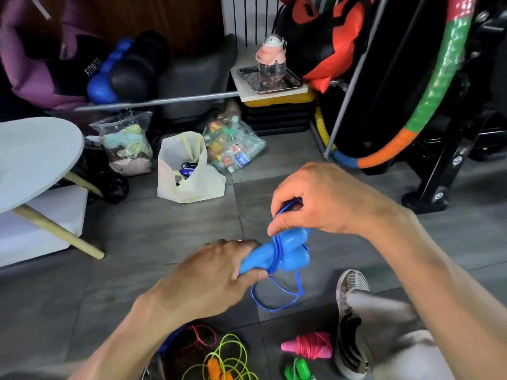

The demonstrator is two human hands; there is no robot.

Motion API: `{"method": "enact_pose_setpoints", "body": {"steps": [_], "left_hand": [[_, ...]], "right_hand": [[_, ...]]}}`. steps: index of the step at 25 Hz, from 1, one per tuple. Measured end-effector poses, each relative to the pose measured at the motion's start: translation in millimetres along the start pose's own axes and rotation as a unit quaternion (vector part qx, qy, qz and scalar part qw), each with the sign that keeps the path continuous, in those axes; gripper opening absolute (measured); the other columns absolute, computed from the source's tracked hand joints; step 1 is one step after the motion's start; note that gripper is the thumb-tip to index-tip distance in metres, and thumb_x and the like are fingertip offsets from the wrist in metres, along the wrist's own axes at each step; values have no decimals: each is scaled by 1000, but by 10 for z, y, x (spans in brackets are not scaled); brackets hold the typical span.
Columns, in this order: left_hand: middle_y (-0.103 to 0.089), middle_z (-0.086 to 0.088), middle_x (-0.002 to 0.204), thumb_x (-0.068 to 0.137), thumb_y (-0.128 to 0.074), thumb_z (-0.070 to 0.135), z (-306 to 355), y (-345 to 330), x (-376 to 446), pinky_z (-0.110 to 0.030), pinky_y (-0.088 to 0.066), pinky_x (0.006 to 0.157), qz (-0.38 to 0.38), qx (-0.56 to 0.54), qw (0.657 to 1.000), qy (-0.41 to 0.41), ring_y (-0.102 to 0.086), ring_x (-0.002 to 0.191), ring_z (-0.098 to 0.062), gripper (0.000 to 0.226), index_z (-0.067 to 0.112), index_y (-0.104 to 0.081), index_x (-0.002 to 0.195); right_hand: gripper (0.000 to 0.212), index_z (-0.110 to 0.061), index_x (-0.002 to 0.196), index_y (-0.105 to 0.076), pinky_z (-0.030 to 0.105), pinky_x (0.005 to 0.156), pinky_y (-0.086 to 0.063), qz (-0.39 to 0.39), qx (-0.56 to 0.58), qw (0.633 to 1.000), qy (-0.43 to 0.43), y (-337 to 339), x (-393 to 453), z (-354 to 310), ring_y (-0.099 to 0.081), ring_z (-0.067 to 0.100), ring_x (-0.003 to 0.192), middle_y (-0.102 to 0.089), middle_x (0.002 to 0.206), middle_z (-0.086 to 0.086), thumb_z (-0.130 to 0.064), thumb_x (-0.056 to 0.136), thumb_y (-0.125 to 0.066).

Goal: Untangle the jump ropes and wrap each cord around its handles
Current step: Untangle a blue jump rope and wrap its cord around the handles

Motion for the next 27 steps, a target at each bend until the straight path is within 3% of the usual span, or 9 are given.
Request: {"method": "enact_pose_setpoints", "body": {"steps": [2, 5, 7, 9, 11, 14, 18, 23, 27], "left_hand": [[-52, 10, 72, 93, -52, 51, 114, -12, -13, -23, -31, 65, -21, -41, 996, -71, -48, 70, -6, 16, 37, -46, 88], [-52, 11, 66, 89, -58, 48, 269, 68, -90, -21, -36, 57, -30, -219, 965, -138, -44, 58, -2, 15, 35, -52, 83], [-51, 9, 62, 88, -60, 42, 273, 192, -119, -19, -36, 52, 7, -318, 937, -144, -44, 55, -4, 12, 32, -57, 82], [-50, 4, 58, 87, -61, 36, 154, 317, -117, -18, -34, 48, 59, -401, 905, -130, -42, 51, -9, 18, 21, -58, 77], [-46, -4, 57, 84, -63, 36, -53, 380, -73, -18, -32, 43, 108, -473, 871, -75, -36, 46, -13, 23, 16, -57, 74], [-42, -10, 58, 85, -62, 35, -424, 410, -18, -16, -28, 39, 185, -533, 825, 29, -31, 42, -10, 26, 11, -57, 77], [-51, -6, 53, 91, -61, 34, -583, 516, -19, -20, -30, 41, 237, -341, 907, 71, -38, 43, -12, 35, 7, -52, 71], [-49, -4, 50, 90, -61, 32, -616, 539, -25, -29, -34, 46, 253, -146, 945, 146, -47, 44, -11, 36, 14, -47, 63], [-49, 3, 57, 90, -60, 41, -556, 205, 101, -32, -35, 55, 139, -54, 976, 160, -57, 63, -26, 32, 18, -49, 71]], "right_hand": [[22, -24, 70, -74, 26, 57, -38, -103, 146, 984, -13, -216, 42, 72, -49, 5, 56, -63, 60, -6, -44, 71, -82], [7, -11, 77, -70, 18, 54, -42, -184, 450, 873, -37, -473, 22, 38, -53, 2, 55, -63, 61, -5, -14, 83, -70], [13, -3, 86, -61, 14, 55, -46, -186, 602, 776, -39, -589, 44, -89, -58, 1, 58, -66, 67, -9, 8, 88, -54], [15, -16, 81, -67, 17, 51, -39, -137, 656, 741, -42, -637, 113, -129, -54, 6, 56, -62, 66, -7, -3, 81, -59], [18, -25, 65, -66, 22, 46, -20, -59, 645, 756, -97, -688, 134, -23, -35, 6, 45, -50, 54, -6, -13, 78, -62], [18, -21, 90, -64, 19, 41, -18, -3, 617, 777, -125, -712, 114, -87, -28, 4, 41, -46, 57, -5, -12, 99, -53], [17, -15, 94, -65, 21, 49, -28, 68, 342, 931, -112, -531, 24, -134, -34, 7, 51, -43, 61, 4, -11, 98, -48], [23, -15, 64, -37, 26, 48, -25, 14, 198, 973, -120, -563, -28, -184, -32, 13, 51, -37, 55, -2, -9, 84, -47], [13, -12, 72, -45, 32, 53, -33, -112, 30, 990, -78, -630, -93, -170, -45, 23, 64, -50, 70, 5, -11, 84, -49]]}}
Point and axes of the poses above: each hand's wrist, its own x-axis towards the middle knuckle, its own y-axis out of the back of the hand, z = x × y, the point moved 10 cm from there along x, towards the middle knuckle
